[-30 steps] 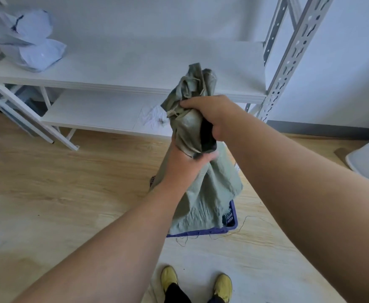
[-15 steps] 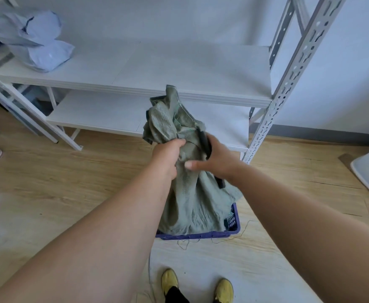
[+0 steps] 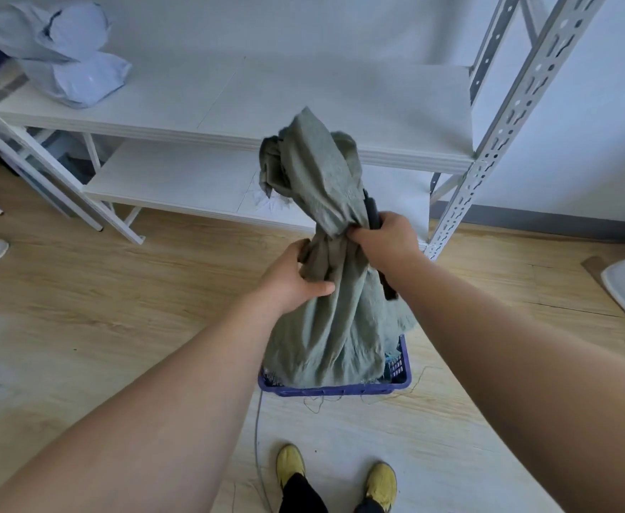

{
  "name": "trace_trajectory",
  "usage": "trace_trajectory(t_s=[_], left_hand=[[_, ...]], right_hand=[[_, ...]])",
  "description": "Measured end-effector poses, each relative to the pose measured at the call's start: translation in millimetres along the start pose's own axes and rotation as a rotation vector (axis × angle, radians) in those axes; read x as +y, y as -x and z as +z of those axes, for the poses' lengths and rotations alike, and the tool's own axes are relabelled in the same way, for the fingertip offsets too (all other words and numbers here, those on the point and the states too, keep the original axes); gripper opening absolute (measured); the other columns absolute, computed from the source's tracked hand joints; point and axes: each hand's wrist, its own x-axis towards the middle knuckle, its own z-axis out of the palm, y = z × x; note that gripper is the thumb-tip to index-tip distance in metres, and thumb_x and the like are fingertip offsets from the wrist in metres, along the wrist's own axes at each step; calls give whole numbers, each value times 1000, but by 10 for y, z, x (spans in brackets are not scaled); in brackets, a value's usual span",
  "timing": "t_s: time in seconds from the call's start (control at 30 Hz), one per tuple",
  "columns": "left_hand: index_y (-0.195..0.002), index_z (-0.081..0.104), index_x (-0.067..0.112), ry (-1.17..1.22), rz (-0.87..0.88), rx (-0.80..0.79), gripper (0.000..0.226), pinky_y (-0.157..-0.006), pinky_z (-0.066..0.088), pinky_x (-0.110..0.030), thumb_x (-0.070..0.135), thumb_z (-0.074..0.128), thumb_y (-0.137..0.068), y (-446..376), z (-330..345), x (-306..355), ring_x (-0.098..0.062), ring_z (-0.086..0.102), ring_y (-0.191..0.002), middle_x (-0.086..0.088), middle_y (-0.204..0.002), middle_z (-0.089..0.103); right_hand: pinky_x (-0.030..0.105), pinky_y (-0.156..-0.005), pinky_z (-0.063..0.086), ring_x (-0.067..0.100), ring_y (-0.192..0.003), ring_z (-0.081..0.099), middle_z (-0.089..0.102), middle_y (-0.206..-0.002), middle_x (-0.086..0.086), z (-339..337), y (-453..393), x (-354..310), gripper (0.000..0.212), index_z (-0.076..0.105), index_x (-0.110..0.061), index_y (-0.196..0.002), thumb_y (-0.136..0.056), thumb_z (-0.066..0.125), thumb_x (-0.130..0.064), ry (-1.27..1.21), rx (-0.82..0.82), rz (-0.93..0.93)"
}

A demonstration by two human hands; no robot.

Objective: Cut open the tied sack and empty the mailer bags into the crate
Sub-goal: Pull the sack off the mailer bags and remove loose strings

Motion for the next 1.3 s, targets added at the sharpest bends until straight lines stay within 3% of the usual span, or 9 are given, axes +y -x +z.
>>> trace_trajectory(t_s=[0.13,0.23,0.5,0.73,0.87,0.97,1.07,1.17,1.3], left_hand=[[-108,56,21,-89,1,125,33,-87,53,-39,32,71,-81,-99,66,-16,-27,64,-100,-4,-110,66],[-87,58,32,179,28,284,7,-86,54,-49,28,62,-83,-142,-39,80,-29,66,-94,-3,-101,69],[-90,62,32,414,108,379,7,-89,53,-45,29,65,-85,-80,-17,47,-16,68,-93,5,-98,72],[-128,39,35,350,160,135,70,-78,47,-19,26,79,-72,78,217,-70,-3,58,-101,15,-115,58],[-106,61,38,505,80,142,41,-78,51,-25,37,78,-69,90,278,7,-5,64,-95,15,-100,70],[-89,66,30,643,-62,210,16,-87,54,-42,36,74,-77,33,231,26,-20,67,-95,4,-95,73],[-97,66,22,780,-193,323,23,-90,53,-48,33,74,-78,-43,111,62,-25,67,-94,-3,-100,72],[-110,64,17,859,-234,340,38,-88,54,-47,31,74,-76,-137,-32,147,-26,67,-95,-4,-104,71],[-113,64,14,888,-251,251,41,-83,56,-43,27,74,-76,-210,-89,329,-25,70,-90,-6,-100,73]], right_hand=[[31,-61,47,23,-67,58,57,-65,-2,-14,-54,-174,10,61,-17,-75,-75,68,-24,60,-32,-16],[35,-62,51,24,-64,58,59,-64,1,-70,-96,-332,14,61,-16,-73,-70,70,-27,-46,20,-17],[35,-60,50,22,-57,55,59,-65,2,-128,-133,-430,18,61,-15,-73,-68,72,-28,-106,41,26],[19,-39,38,16,-34,43,50,-56,7,-140,-62,-356,26,54,-7,-78,-74,74,-23,-116,-138,335],[12,-32,34,8,-22,39,48,-58,3,-68,-51,-434,21,53,-12,-73,-80,71,-20,-292,-279,418],[18,-40,40,9,-32,45,52,-57,2,-69,-89,-411,34,58,-12,-74,-74,78,-40,-350,-271,332],[20,-44,44,7,-43,54,63,-74,-2,-74,-71,-222,54,65,-14,-99,-69,74,-59,-176,-212,119],[20,-51,48,7,-73,63,62,-102,-11,-32,56,75,74,54,-22,-123,-63,79,-58,-25,-302,-24],[18,-61,42,2,-79,57,59,-90,-17,150,125,253,60,54,-26,-110,-62,86,-41,43,-171,-87]])
